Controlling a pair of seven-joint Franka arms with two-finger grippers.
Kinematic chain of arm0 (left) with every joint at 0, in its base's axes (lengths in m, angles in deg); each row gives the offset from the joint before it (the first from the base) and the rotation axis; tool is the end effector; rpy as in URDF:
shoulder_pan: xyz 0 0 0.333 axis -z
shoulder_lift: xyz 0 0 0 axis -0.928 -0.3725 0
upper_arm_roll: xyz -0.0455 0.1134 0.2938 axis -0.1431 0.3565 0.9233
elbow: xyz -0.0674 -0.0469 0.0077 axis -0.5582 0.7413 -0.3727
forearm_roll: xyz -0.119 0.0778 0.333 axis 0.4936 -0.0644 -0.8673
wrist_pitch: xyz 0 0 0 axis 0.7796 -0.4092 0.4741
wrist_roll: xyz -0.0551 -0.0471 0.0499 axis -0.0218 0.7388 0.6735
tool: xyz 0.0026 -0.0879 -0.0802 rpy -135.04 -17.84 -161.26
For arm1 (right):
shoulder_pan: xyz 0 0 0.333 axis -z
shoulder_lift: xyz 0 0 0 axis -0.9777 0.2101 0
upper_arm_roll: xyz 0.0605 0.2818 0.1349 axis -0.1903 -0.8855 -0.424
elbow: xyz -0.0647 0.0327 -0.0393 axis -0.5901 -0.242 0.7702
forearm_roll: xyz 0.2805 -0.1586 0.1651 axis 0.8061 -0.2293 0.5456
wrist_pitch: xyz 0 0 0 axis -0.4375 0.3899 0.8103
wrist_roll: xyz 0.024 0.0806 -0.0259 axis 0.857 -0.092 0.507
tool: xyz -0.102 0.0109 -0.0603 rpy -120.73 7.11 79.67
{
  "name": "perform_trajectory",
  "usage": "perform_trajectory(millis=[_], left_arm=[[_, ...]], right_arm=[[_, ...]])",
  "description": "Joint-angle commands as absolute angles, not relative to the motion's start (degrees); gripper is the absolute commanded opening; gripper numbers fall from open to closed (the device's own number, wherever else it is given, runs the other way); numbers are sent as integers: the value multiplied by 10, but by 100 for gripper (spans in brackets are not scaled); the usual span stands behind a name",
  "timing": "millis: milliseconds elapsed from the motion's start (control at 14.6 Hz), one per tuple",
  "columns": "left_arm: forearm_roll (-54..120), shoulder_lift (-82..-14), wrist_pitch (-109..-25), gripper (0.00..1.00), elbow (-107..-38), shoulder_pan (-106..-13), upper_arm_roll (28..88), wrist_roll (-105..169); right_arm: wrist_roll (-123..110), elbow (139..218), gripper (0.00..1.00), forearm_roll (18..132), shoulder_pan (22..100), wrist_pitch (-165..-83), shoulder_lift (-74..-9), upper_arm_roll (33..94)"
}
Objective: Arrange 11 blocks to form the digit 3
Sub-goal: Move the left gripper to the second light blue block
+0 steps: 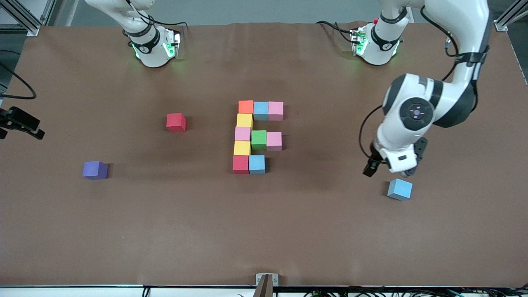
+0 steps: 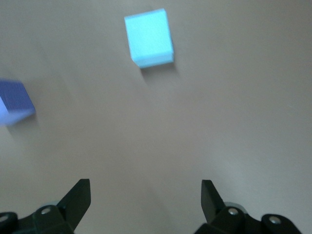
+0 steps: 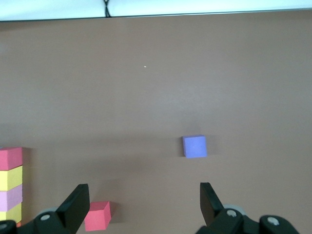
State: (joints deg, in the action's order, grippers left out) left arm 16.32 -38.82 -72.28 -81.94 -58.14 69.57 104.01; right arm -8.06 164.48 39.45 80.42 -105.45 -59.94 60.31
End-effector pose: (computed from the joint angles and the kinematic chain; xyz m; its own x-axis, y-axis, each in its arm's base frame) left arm 0.5669 -0.1562 0.3608 0.5292 0.8460 0.0654 0.8484 -0.5264 -0.0567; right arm 0.5622 -0.0415 0.6182 0.9926 -0.0189 0.1203 -0.0173 -0.9997 -0.0144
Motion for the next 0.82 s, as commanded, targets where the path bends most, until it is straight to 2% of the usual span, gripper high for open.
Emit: perform_trajectory(millis=[0, 137, 342, 479, 752], left_arm=[[154, -367, -760, 100, -868, -625, 688, 1012], [153, -374, -811, 100, -888, -657, 688, 1005], [153, -421, -868, 100, -884, -712, 688, 945], [158, -468, -902, 100, -858, -729, 688, 940], [181, -508, -902, 100, -808, -749, 688, 950]], right_arm=[[-79, 1653, 100, 384, 795, -1057, -611, 603], [-80, 1653, 100, 384, 797, -1057, -610, 604], [-79, 1654, 100, 384, 796, -1055, -610, 604], [-79, 1654, 100, 384, 798, -1053, -610, 605], [-79, 1654, 100, 384, 796, -1041, -610, 605]])
